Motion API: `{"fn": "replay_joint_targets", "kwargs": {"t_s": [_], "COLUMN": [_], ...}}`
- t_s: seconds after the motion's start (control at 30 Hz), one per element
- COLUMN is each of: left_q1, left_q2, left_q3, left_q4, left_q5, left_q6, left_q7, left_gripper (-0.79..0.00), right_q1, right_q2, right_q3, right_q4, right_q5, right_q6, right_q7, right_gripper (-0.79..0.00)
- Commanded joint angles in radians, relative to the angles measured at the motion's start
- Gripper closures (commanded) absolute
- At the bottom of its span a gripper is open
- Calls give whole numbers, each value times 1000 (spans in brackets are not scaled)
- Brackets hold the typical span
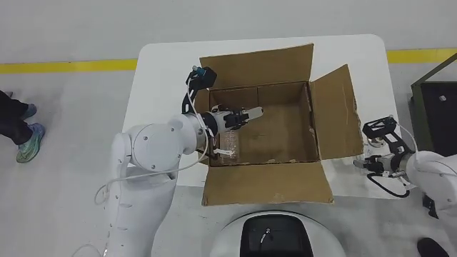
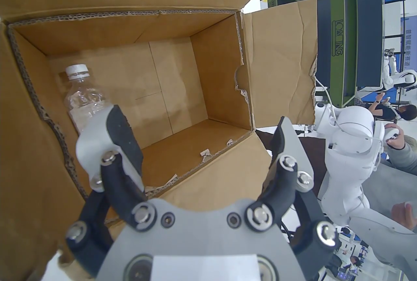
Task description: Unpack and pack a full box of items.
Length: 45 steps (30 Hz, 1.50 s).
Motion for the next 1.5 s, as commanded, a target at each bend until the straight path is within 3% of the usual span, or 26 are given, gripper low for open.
{"fn": "replay_joint_targets", "kwargs": {"t_s": [0.0, 0.17, 0.3, 0.47, 0.6, 0.83, 1.2, 1.47], "left_q1": [0, 0, 0, 0, 0, 19, 34, 87], "left_q2": [0, 0, 0, 0, 0, 9, 37, 51], "left_q3": [0, 0, 0, 0, 0, -43, -229, -378], "left_q4": [0, 0, 0, 0, 0, -80, -201, -239], "left_q5": [0, 0, 0, 0, 0, -2, 45, 39], "left_q6": [0, 0, 0, 0, 0, -3, 32, 88], "left_q7": [0, 0, 0, 0, 0, 54, 77, 176], "left_gripper": [-785, -785, -785, -785, -785, -785, -785, -785], "right_q1": [10, 35, 53, 76, 89, 119, 189, 258], "right_q2": [-1, -1, -1, -1, -1, 1, 5, 10], "right_q3": [-17, -53, -74, -95, -103, -17, 267, 223], "right_q4": [20, 53, 74, 98, 110, 101, -84, -187], "right_q5": [-1, -12, -20, -29, -33, 106, 542, 804], "right_q6": [0, 7, 11, 15, 18, 53, 105, 61], "right_q7": [-7, -15, -18, -16, -9, -33, -184, -179], "right_gripper": [-785, -640, -416, -289, 0, 0, 0, 0]}}
